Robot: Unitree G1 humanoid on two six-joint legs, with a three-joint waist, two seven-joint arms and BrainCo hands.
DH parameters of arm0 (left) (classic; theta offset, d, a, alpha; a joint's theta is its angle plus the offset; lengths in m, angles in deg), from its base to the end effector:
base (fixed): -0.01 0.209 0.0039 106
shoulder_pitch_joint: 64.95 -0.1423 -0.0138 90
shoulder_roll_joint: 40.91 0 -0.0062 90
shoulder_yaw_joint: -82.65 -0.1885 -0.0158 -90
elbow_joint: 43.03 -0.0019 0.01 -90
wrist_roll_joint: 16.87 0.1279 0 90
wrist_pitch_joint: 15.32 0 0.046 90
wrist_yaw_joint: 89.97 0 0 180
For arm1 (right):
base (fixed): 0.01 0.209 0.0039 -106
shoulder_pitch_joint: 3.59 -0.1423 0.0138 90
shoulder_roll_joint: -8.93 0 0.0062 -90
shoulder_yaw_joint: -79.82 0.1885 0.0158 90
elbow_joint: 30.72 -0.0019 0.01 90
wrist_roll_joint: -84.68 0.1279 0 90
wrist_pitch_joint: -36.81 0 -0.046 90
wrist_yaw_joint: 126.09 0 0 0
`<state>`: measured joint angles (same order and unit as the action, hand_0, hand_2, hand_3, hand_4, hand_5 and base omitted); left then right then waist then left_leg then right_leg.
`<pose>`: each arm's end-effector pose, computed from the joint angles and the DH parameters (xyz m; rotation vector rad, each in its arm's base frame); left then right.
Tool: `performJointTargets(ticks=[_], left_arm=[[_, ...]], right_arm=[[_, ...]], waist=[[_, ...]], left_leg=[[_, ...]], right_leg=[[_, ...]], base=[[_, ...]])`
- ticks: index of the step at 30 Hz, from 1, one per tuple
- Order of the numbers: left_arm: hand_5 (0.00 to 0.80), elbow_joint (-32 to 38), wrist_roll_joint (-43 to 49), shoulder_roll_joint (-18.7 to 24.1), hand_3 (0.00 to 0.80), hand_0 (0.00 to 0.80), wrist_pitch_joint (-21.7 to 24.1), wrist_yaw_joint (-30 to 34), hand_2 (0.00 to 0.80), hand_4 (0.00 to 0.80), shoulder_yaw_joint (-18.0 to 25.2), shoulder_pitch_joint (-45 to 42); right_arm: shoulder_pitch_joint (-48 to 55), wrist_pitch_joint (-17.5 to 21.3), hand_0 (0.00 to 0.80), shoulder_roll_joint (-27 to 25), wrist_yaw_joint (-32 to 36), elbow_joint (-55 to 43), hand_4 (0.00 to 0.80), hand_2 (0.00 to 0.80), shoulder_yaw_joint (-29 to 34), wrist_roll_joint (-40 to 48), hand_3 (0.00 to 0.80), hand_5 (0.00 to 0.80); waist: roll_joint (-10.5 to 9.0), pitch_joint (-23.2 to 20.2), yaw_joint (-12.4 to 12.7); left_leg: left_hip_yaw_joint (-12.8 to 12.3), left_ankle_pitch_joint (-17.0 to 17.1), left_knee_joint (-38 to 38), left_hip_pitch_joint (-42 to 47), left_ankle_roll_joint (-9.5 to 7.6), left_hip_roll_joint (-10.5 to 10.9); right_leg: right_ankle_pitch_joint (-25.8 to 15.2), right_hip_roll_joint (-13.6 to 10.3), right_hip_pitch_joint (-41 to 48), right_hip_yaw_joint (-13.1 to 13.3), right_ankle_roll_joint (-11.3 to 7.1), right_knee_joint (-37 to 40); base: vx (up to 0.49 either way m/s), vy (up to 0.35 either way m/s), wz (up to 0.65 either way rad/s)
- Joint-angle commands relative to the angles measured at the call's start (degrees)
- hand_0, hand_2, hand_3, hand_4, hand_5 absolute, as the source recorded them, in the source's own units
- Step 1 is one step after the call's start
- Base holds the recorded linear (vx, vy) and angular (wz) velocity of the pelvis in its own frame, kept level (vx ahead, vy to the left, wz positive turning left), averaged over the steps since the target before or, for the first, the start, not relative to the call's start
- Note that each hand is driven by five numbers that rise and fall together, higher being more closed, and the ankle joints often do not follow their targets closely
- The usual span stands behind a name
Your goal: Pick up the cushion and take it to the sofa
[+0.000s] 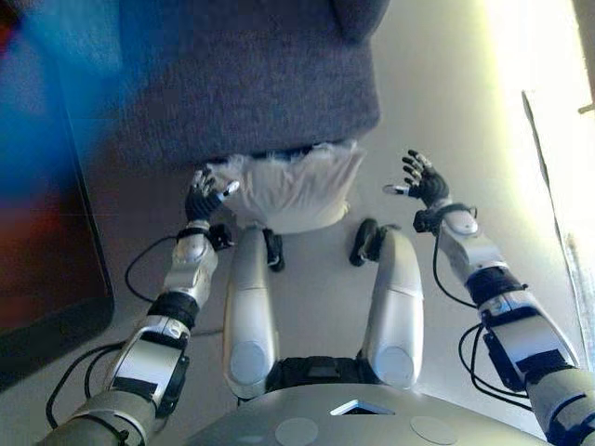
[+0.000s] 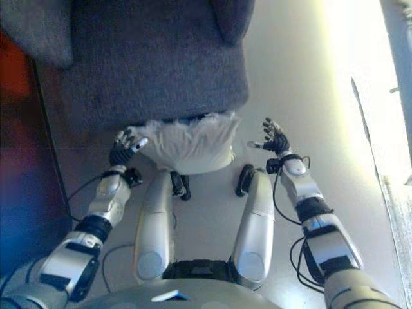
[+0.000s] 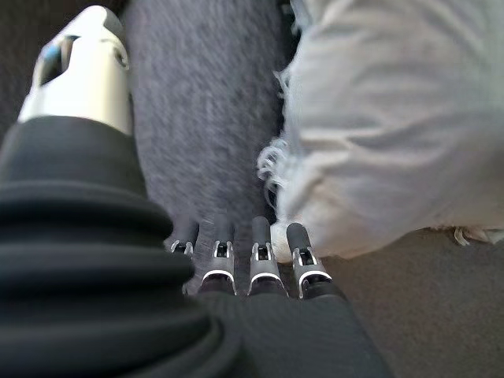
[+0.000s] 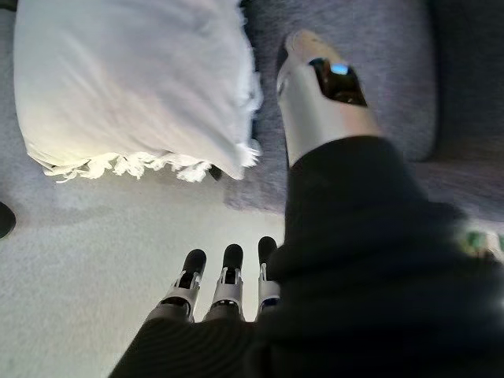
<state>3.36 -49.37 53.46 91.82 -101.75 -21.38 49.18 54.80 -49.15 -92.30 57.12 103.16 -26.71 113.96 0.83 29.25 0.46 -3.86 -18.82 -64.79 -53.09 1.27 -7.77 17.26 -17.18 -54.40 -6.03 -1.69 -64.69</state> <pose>0.2620 0.2057 0.0231 -0.0744 0.0920 0.2130 0.2876 -0.2259 0.0552 -0.0945 0.1947 0.0671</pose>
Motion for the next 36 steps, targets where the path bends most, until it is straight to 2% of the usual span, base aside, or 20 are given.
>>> performJointTargets(ticks=[1,5,9,14,20,24,29,33,36], left_arm=[[0.0,0.98,-4.1,-0.34,0.0,0.0,3.99,-2.11,0.0,0.0,-0.2,0.24],[0.0,2.17,-4.59,-0.2,0.0,0.0,6.63,-6.57,0.0,0.0,1.33,0.0],[0.0,3.15,-8.89,0.26,0.0,0.0,8.89,-8.41,0.0,0.0,5.57,-1.48],[0.0,1.57,-7.28,0.79,0.0,0.0,6.47,-8.27,0.0,0.0,8.16,-4.11],[0.0,-1.32,-6.88,2.69,0.0,0.0,1.22,-8.98,0.0,0.0,7.33,-0.61],[0.0,-5.72,-10.14,6.92,0.0,0.0,-2.55,-2.66,0.0,0.0,7.36,4.79],[0.0,-7.21,-10.62,10.93,0.0,0.0,-3.75,3.05,0.0,0.0,5.68,9.94],[0.0,-7.81,-5.98,13.2,0.0,0.0,-6.21,5.11,0.0,0.0,3.44,12.82],[0.0,-8.78,-7.05,13.97,0.0,0.0,-6.73,6.73,0.0,0.0,2.32,14.98]], right_arm=[[-4.2,0.85,0.0,-3.01,2.82,-0.07,0.0,0.0,-1.47,3.58,0.0,0.0],[-6.15,-0.25,0.0,-3.57,2.91,-0.55,0.0,0.0,-1.75,2.08,0.0,0.0],[-7.76,-0.47,0.0,-4.06,3.58,0.15,0.0,0.0,-1.82,1.44,0.0,0.0],[-10.38,-2.99,0.0,-4.21,3.3,-0.23,0.0,0.0,-3.04,0.41,0.0,0.0],[-12.34,-4.71,0.0,-5.1,3.71,-0.03,0.0,0.0,-4.62,0.57,0.0,0.0],[-14.51,-5.42,0.0,-6.0,5.73,0.68,0.0,0.0,-5.95,0.98,0.0,0.0],[-16.2,-6.92,0.0,-6.87,7.0,0.78,0.0,0.0,-7.58,1.16,0.0,0.0],[-17.76,-7.09,0.0,-7.03,6.36,0.71,0.0,0.0,-8.11,2.21,0.0,0.0],[-19.94,-7.53,0.0,-7.07,6.7,1.0,0.0,0.0,-8.96,1.42,0.0,0.0]], waist=[[2.06,-0.46,0.03],[2.61,0.02,0.27],[2.9,-0.02,0.85],[2.72,-0.06,1.87],[2.65,0.27,0.9],[2.59,0.38,-0.19],[2.68,0.51,-1.02],[2.89,0.52,-1.39],[3.05,0.54,-1.59]], left_leg=[[0.4,-6.14,-3.92,-1.84,-1.03,-1.45],[1.04,-6.34,-8.18,-7.84,-0.77,-1.88],[1.42,-6.57,-10.6,-12.1,-0.67,-1.94],[1.77,-6.6,-13.33,-16.5,-0.5,-2.3],[1.59,-6.72,-16.44,-20.12,-0.54,-3.54],[1.47,-6.75,-18.02,-21.86,-0.51,-4.77],[1.07,-6.51,-19.12,-23.2,-0.48,-5.83],[0.88,-6.09,-19.16,-23.93,-0.36,-6.26],[0.81,-5.73,-18.98,-24.65,-0.38,-6.39]], right_leg=[[0.19,-1.3,-1.6,5.47,-1.76,-0.93],[1.53,-0.8,-7.61,6.25,-1.37,-6.17],[2.44,-0.64,-11.44,6.16,-0.73,-8.29],[3.16,-0.97,-15.53,5.93,-0.02,-10.99],[3.59,-1.04,-19.21,6.66,0.04,-14.29],[3.62,-1.09,-21.03,7.3,0.08,-15.7],[3.2,-1.27,-22.46,7.74,0.19,-16.48],[2.54,-1.2,-23.22,8.11,0.14,-16.23],[2.05,-1.0,-24.03,8.56,0.22,-15.85]], base=[[-0.112,-0.002,0.13],[-0.068,-0.022,-0.01],[-0.039,-0.024,0.01],[-0.004,-0.007,0.0],[0.012,0.046,-0.01],[0.016,0.076,-0.05],[0.012,0.079,0.0],[-0.007,0.08,-0.02],[-0.04,0.092,-0.01]])
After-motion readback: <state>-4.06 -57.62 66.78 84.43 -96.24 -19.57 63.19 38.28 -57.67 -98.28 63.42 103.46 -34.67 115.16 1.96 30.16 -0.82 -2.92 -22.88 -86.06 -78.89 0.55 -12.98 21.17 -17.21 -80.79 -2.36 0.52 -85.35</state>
